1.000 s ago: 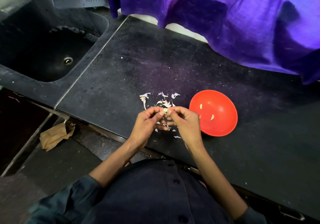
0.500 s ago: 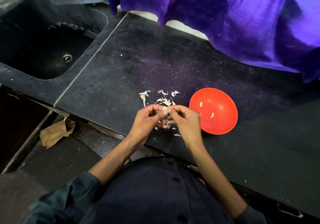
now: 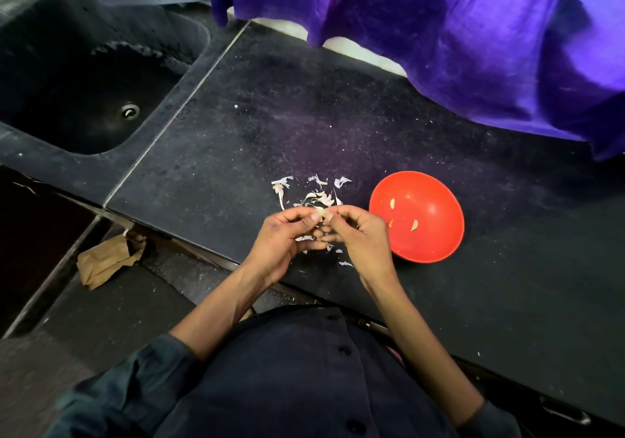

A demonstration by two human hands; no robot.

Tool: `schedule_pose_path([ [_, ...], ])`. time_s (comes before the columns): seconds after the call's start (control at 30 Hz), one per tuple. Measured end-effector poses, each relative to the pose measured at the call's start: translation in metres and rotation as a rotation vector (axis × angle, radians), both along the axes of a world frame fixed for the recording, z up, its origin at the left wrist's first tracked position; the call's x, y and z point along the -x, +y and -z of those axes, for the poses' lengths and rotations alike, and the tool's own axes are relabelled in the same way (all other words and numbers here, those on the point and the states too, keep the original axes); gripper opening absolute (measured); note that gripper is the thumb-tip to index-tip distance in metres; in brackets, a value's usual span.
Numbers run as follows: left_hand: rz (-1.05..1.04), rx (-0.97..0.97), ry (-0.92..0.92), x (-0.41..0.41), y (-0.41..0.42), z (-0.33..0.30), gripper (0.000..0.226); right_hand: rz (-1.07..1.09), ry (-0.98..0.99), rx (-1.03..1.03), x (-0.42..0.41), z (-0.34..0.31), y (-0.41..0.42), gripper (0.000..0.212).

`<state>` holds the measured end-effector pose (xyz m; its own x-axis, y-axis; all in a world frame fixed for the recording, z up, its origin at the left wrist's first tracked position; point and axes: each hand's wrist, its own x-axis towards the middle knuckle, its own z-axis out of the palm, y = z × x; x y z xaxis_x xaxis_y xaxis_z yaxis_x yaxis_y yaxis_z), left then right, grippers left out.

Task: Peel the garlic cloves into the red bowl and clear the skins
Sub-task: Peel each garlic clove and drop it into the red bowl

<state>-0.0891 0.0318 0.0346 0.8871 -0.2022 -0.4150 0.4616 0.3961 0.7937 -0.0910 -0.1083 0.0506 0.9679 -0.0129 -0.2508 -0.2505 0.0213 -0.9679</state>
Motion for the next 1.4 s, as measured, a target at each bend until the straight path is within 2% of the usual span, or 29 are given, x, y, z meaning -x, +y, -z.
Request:
schedule_pose_path([
  [0.4,-0.026,0.077,0.095,-0.006,0.001,-0.001,0.019,0.043,-0.026,-0.033,-0.002,-0.005,-0.002,0.014],
  [0.67,-0.078,0.062,0.07,-0.006,0.001,-0.002,0.022,0.109,-0.058,0.106,-0.004,-0.003,-0.01,0.008],
  [0.8,-0.067,0.045,0.027,-0.005,0.0,-0.003,0.026,0.071,-0.104,0.141,-0.007,-0.001,-0.012,0.017],
  [1.0,-0.101,-0.135,-0.172,-0.003,-0.003,0.0,0.019,-0.007,-0.053,0.099,-0.005,-0.005,-0.006,0.014],
  [1.17,-0.087,-0.357,-0.364,-0.003,-0.004,-0.002,0.02,-0.019,-0.064,0.091,-0.005,-0.011,-0.004,0.033],
  [1.23,-0.072,-0.428,-0.405,-0.003,-0.003,-0.001,0.021,-0.023,-0.084,0.114,-0.005,-0.012,-0.005,0.033],
  [1.4,0.001,-0.414,-0.403,-0.003,0.0,0.001,0.025,0.013,-0.115,0.253,-0.007,-0.004,-0.009,0.024],
])
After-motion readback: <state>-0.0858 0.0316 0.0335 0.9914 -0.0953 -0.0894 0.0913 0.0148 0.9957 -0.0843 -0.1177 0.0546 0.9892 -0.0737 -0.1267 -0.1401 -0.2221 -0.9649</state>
